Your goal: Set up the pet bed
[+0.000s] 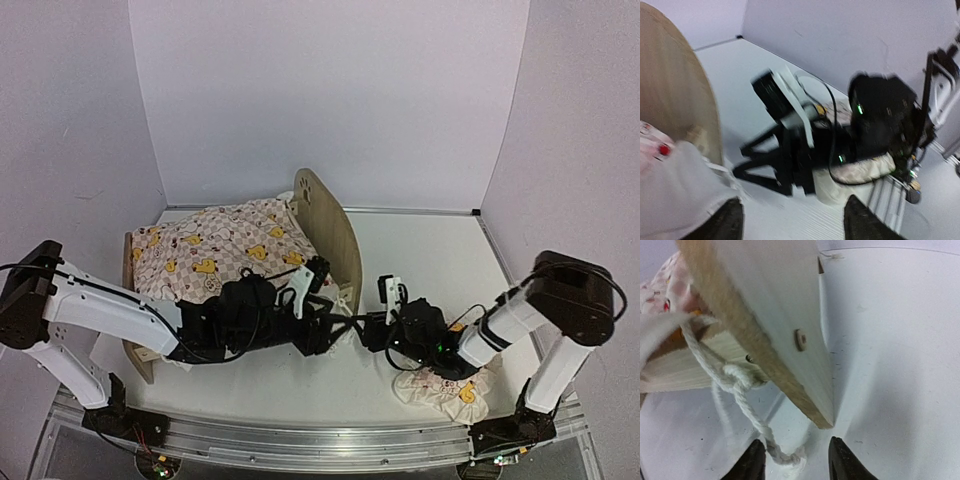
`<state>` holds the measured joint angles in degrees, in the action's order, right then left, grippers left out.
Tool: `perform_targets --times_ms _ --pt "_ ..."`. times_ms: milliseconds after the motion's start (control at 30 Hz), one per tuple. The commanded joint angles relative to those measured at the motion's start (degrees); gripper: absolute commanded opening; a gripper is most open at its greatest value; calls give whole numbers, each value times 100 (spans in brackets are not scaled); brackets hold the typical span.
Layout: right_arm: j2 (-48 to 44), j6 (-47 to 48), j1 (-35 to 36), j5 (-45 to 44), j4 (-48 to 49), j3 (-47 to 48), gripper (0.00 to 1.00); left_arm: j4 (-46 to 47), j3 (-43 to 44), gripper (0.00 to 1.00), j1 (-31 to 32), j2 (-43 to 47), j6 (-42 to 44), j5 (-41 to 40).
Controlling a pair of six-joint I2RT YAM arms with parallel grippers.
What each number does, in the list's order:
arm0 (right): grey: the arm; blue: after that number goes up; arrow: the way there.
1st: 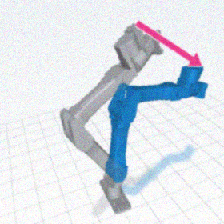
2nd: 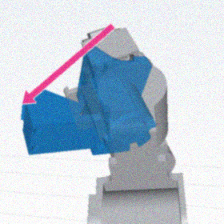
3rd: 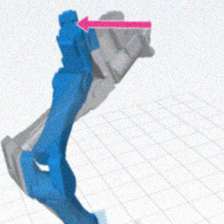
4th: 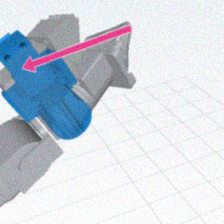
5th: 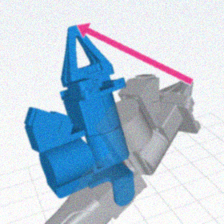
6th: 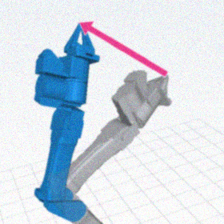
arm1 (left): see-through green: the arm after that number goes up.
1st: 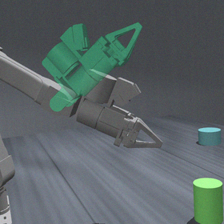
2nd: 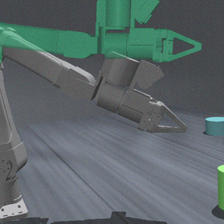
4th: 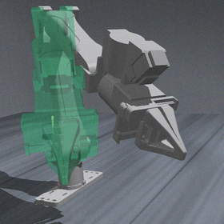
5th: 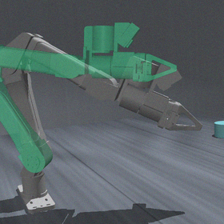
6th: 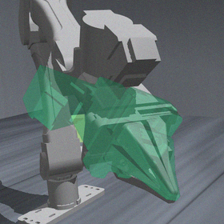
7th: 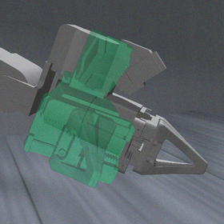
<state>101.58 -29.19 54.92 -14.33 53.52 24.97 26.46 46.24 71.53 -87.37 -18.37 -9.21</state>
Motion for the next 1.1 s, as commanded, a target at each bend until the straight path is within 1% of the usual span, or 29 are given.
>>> perform_targets --times_ms 0,33,100,167,233,300,333,367,433,467,533,600,667,767,833,900,967,1000,1033,1067 --pt "-1660 163 -77 -2 -1990 -318 60 169 -206 77 354 171 169 1418" --pt "-1963 306 -75 104 -2319 -369 68 152 -340 78 371 353 161 1463" --pt "-2451 532 -83 381 -3078 -340 79 78 -549 79 359 805 184 1515" --pt "-2705 807 -94 762 -3438 -155 96 -155 -593 80 358 1277 277 1485" --pt "-2800 978 -95 1049 -3990 293 98 -438 -492 84 291 1632 396 1710" --pt "-2847 1040 -101 1369 -4320 727 98 -940 -249 86 168 1879 449 2104" --pt "-2861 971 -101 1388 -4500 964 98 -1205 -134 86 112 1991 475 2110" --pt "-2855 909 -104 1625 -4565 1166 98 -1540 -12 86 85 2131 483 1815" --pt "-2705 732 -92 1966 -4617 1562 98 -2223 255 88 28 2376 453 946" --pt "-2581 513 -86 2042 -4580 1753 96 -2518 424 90 -28 2489 419 562" --pt "-2277 44 -72 2152 -4308 1884 89 -3037 622 93 -216 2665 167 -176" --pt "-1915 -355 -55 2002 -4129 2011 85 -3470 762 95 -585 2804 -171 -585" --pt "-1685 -541 6 1939 -3868 2113 84 -4072 870 96 -900 2906 -522 -1082" --pt "-1335 -545 161 1608 -3845 2347 84 -4681 909 99 -1249 3123 -843 -1761" --pt "-1139 -699 173 1154 -3997 2414 79 -4929 913 99 -1605 3297 -929 -1622" --pt "-989 -863 198 839 -3913 2337 75 -5089 899 99 -1947 3430 -939 -1367" --pt "-824 -983 199 602 -3805 2334 66 -5204 846 99 -2220 3499 -907 -1137" --pt "-739 -963 198 550 -3750 2374 61 -5253 813 99 -2315 3509 -892 -1105" --pt "-695 -895 195 487 -3703 2432 53 -5280 763 99 -2376 3522 -888 -1105" --pt "-689 -834 210 370 -3712 2471 42 -5295 698 99 -2430 3549 -910 -1109"
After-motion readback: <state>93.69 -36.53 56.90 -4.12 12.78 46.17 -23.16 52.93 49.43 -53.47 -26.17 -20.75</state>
